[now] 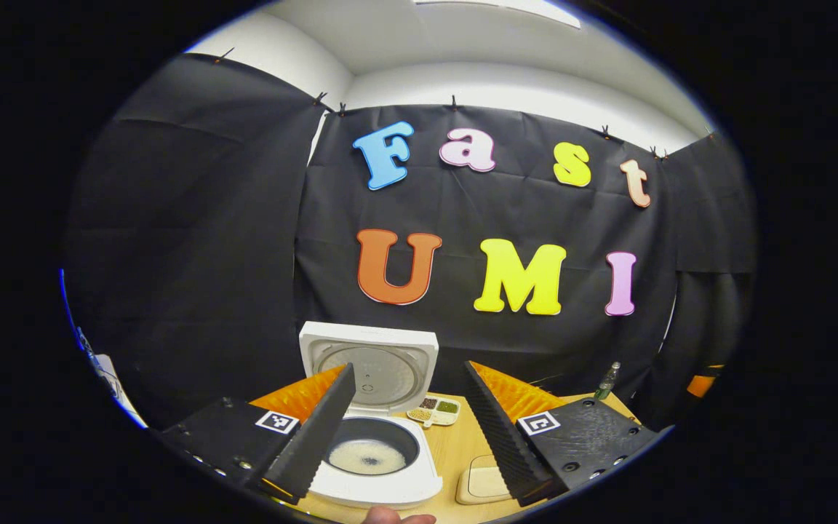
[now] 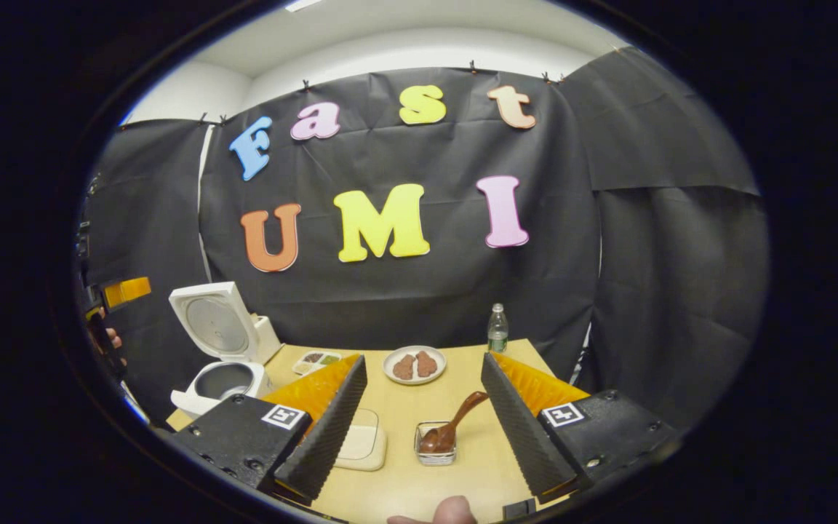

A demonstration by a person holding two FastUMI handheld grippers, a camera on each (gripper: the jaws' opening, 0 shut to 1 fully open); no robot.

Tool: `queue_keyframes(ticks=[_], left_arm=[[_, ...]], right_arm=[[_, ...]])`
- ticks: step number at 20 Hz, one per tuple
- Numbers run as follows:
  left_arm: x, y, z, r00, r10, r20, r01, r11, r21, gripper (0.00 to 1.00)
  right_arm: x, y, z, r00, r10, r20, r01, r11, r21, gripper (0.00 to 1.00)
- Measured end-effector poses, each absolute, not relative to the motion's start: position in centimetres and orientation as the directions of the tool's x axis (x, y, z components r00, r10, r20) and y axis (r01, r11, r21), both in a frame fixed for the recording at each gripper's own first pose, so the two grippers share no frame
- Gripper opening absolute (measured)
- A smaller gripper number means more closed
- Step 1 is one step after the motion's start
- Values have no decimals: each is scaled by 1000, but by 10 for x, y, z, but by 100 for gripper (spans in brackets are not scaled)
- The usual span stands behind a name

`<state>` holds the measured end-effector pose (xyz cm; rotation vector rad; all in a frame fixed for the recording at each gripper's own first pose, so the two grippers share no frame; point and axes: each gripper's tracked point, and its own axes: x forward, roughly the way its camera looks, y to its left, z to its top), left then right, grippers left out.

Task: Close the left gripper, press the button to open the rice cooker; take a wooden spoon from the chopstick holder with the right hand, scoop a spoonful of rice and pour it into the rice cooker, then put the wooden spoon back into the chopstick holder.

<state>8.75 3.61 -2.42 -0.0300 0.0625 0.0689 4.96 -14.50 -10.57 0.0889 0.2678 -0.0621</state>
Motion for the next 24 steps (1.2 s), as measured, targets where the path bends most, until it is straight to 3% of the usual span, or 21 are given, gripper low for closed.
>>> queue_keyframes(ticks=[12, 13, 14, 15, 16, 17, 19, 20, 21, 22, 24], left_arm=[[65, -19, -32, 995, 38, -91, -41, 999, -35, 94], [67, -21, -33, 994, 46, -95, -50, 998, -33, 94], [70, -21, -35, 993, 56, -100, -59, 998, -26, 94], [72, -22, -37, 992, 66, -106, -69, 997, -19, 94], [74, -25, -38, 991, 74, -110, -76, 997, -14, 94], [74, -27, -40, 990, 79, -115, -81, 997, -11, 94], [75, -30, -43, 987, 94, -131, -94, 996, 4, 94], [74, -31, -48, 985, 102, -141, -102, 995, 13, 94], [75, -34, -51, 982, 110, -152, -108, 994, 21, 94], [75, -33, -54, 980, 120, -161, -117, 993, 30, 94], [73, -31, -58, 974, 141, -178, -136, 990, 38, 94]], right_arm=[[96, -193, -247, 887, -6, -461, 113, 972, 205, 100], [103, -197, -263, 873, -2, -487, 122, 969, 215, 94], [109, -200, -277, 862, 5, -506, 126, 966, 225, 100], [114, -200, -289, 853, 14, -522, 126, 965, 232, 94], [121, -202, -301, 843, 23, -537, 124, 964, 237, 100], [129, -204, -312, 836, 32, -548, 122, 963, 242, 93], [144, -207, -330, 825, 47, -563, 121, 959, 258, 89], [153, -207, -338, 820, 56, -570, 124, 954, 272, 93], [163, -207, -347, 814, 71, -577, 121, 950, 289, 84], [171, -205, -356, 806, 88, -585, 116, 946, 302, 87], [184, -203, -366, 795, 106, -597, 111, 942, 316, 83]])
